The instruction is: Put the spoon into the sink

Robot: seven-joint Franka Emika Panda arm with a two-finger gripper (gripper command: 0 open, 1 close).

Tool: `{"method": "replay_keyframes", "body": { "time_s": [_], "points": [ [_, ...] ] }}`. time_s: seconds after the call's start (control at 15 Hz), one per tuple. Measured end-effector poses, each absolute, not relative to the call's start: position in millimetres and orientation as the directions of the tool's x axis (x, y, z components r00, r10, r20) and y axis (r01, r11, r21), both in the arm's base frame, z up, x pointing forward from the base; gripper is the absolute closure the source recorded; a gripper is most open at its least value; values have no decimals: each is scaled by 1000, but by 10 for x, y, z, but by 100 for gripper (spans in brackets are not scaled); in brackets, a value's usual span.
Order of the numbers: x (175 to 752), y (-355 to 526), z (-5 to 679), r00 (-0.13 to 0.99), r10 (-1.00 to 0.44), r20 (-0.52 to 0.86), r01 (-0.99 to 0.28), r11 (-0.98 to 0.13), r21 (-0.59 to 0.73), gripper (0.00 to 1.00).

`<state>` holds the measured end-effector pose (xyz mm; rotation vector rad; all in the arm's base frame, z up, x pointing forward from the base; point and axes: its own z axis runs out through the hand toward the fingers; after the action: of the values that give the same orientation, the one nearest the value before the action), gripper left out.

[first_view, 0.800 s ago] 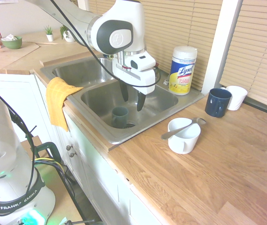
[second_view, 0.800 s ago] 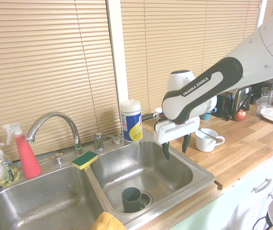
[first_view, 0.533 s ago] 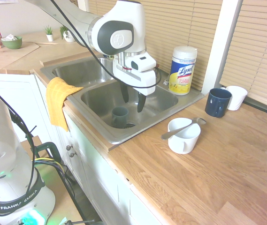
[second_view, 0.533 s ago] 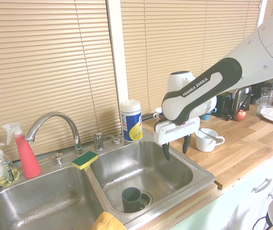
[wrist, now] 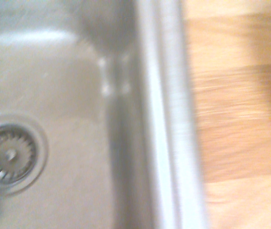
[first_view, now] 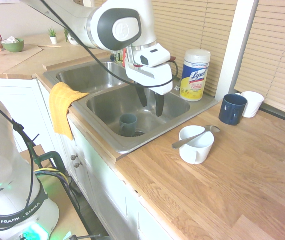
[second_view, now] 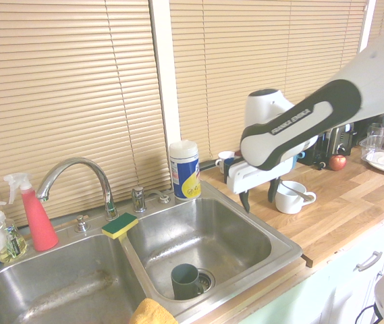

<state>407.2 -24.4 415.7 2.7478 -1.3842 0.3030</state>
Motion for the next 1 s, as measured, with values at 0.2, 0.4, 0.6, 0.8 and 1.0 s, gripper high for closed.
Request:
{"method": "replay_keyframes", "body": {
  "time_s": [0.2,0.4,0.6,0.8,1.0],
  "points": [
    [4002,-635,4253,518,-830,206,-839,-540,-69,0],
    [3924,-1090,4307,461,-861,217,-866,-489,-100,0],
    [3872,-1402,4289,429,-875,224,-879,-462,-121,0],
    [3890,-1599,4167,424,-876,228,-878,-459,-132,0],
    [4007,-1650,4016,443,-859,255,-858,-489,-157,0]
  ]
}}
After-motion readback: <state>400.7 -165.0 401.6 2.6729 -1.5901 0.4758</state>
